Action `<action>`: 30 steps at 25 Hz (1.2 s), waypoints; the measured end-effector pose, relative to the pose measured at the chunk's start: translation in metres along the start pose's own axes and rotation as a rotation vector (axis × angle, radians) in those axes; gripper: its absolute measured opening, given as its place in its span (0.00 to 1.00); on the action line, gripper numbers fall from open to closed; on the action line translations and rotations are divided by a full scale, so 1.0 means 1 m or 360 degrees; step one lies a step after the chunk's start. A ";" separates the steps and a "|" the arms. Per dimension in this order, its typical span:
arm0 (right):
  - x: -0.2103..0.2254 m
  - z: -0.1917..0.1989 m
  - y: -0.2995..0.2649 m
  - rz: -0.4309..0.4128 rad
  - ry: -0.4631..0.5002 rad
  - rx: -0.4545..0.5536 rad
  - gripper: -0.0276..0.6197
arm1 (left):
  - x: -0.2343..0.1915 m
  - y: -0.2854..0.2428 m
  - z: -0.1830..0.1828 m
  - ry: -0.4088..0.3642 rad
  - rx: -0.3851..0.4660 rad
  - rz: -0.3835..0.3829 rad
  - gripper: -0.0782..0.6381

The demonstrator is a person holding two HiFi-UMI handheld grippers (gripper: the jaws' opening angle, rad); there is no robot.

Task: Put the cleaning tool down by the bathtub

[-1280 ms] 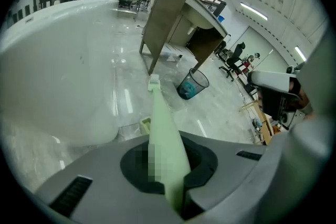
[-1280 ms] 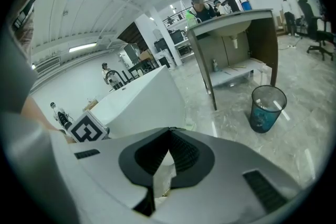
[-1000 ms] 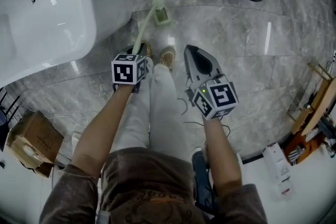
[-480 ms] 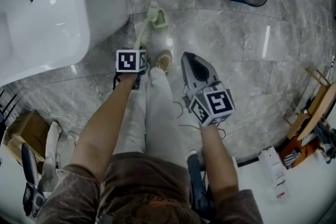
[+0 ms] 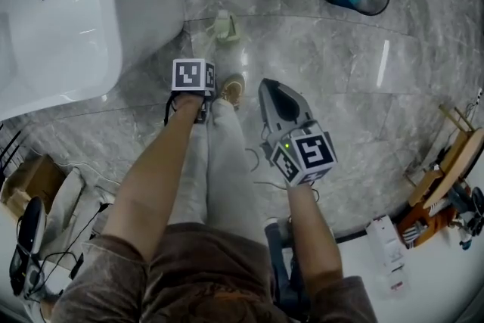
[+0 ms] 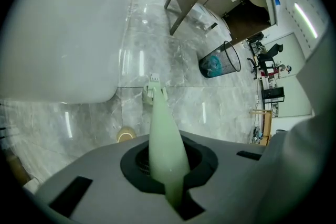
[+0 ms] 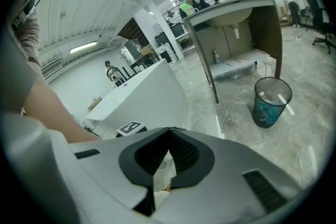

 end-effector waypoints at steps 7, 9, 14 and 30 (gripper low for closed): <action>0.007 0.003 -0.006 -0.0029 -0.0002 -0.0029 0.04 | 0.007 -0.011 -0.015 0.0110 -0.0088 0.0006 0.12; 0.008 0.003 -0.007 -0.0044 -0.0001 -0.0038 0.04 | 0.009 -0.014 -0.018 0.0130 -0.0110 -0.0001 0.12; 0.015 0.001 -0.011 -0.0057 0.0005 -0.0048 0.04 | 0.016 -0.024 -0.026 0.0136 -0.0179 -0.0026 0.12; 0.036 0.009 -0.018 -0.0045 -0.0049 -0.0061 0.04 | 0.019 -0.053 -0.033 0.0204 -0.0303 -0.0035 0.12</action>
Point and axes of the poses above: the fingertips, and each gripper's own axes: y backward along the fingers, x to its right, z out of its underside, the point moved 9 cm from there along y, backward along the fingers, and after that the axes turned 5 degrees about x, right-handed, at the moved point
